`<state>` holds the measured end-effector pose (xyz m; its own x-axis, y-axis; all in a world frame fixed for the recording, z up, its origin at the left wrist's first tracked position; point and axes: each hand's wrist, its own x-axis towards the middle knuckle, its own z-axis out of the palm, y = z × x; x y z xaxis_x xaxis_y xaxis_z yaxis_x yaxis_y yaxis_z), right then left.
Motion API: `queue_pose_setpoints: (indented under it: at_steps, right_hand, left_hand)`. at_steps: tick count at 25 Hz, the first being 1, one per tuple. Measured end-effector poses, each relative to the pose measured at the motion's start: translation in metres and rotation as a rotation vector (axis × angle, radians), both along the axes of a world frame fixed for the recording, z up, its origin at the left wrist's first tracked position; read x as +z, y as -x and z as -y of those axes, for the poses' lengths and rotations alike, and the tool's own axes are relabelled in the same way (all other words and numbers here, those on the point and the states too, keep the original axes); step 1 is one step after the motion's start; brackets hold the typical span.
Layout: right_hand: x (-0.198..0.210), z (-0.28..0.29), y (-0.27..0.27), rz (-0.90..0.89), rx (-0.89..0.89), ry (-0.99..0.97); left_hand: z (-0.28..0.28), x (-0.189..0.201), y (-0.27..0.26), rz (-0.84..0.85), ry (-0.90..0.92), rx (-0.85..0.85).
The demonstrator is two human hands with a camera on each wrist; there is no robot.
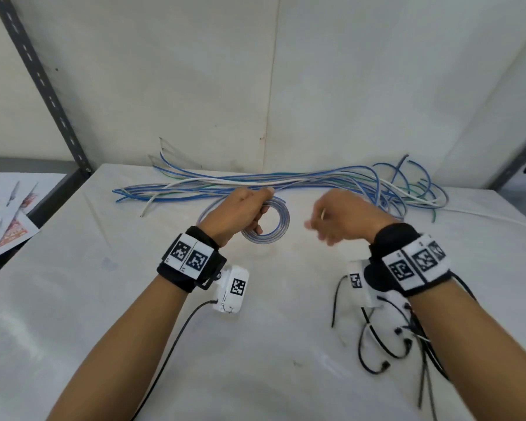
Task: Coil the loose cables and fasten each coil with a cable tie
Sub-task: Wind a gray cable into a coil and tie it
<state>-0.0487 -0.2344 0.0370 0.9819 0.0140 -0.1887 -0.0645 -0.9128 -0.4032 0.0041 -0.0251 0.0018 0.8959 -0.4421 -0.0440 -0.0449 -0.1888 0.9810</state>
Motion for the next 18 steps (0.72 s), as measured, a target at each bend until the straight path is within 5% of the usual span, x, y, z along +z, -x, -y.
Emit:
queue_pose_setpoints:
  at_steps: [2, 5, 9, 18]
  right_hand:
    - [-0.011, 0.009, 0.02, -0.283, 0.008, 0.391]
    - [-0.029, 0.015, 0.039, -0.502, -0.02, 0.418]
    - [-0.039, 0.022, 0.032, -0.423, -0.134, 0.198]
    - [-0.047, -0.005, 0.021, -0.295, 0.014, 0.49]
  left_hand:
    - [0.007, -0.007, 0.003, 0.0, -0.034, -0.043]
    - [0.014, -0.012, 0.009, 0.012, -0.055, -0.073]
    - [0.012, -0.012, 0.005, 0.009, -0.058, -0.065]
    - [0.001, -0.006, -0.004, 0.02, 0.033, 0.039]
